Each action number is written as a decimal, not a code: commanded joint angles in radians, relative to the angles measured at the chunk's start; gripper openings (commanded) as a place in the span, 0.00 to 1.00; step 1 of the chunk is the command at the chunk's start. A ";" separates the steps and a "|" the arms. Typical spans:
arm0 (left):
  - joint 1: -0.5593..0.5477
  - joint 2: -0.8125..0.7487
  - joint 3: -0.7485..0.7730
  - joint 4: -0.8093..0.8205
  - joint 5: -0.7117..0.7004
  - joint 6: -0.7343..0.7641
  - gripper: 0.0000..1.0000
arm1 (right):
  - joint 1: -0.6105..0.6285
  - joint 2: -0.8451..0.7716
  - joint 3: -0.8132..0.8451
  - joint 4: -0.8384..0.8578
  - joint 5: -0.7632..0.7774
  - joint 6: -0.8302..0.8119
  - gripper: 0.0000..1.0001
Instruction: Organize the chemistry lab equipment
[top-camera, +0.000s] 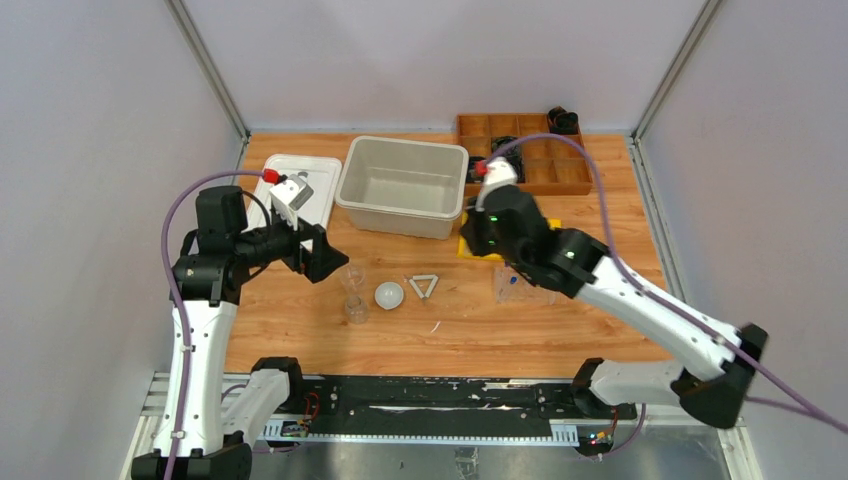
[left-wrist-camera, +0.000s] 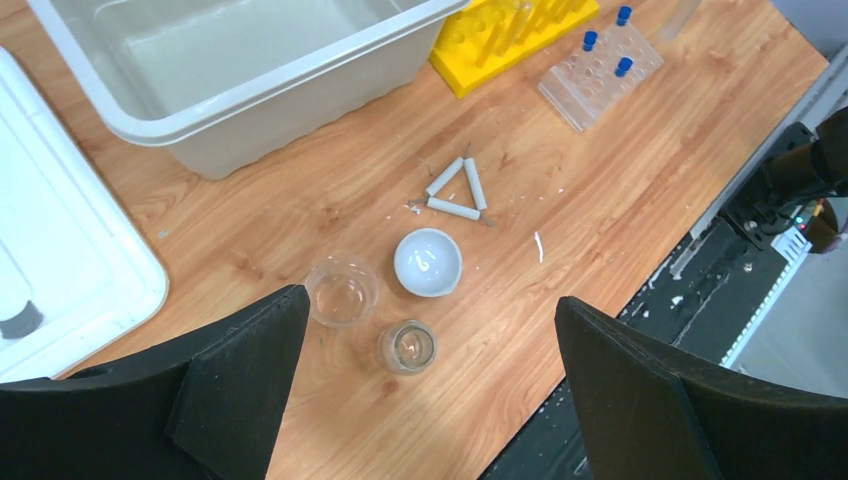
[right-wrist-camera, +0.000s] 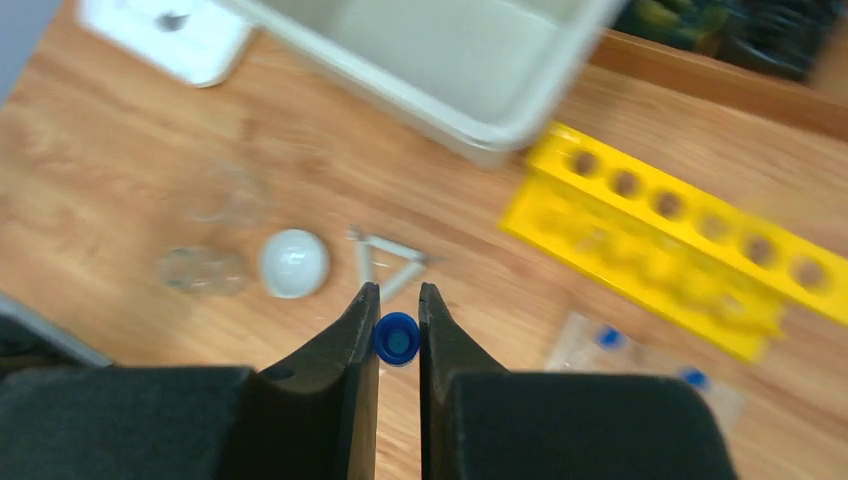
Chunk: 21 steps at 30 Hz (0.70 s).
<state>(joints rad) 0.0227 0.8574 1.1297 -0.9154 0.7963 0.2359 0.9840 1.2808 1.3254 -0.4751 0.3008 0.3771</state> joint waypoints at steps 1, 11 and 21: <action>-0.001 -0.001 0.039 0.007 -0.043 -0.006 1.00 | -0.160 -0.235 -0.221 -0.055 0.086 0.026 0.00; -0.001 0.020 0.047 0.007 -0.061 -0.007 1.00 | -0.257 -0.441 -0.554 -0.065 0.325 0.102 0.00; -0.001 0.022 0.050 0.007 -0.107 -0.013 1.00 | -0.270 -0.377 -0.680 0.049 0.412 0.130 0.00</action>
<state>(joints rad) 0.0227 0.8799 1.1500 -0.9154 0.7208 0.2310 0.7311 0.9020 0.6872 -0.4957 0.6361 0.4805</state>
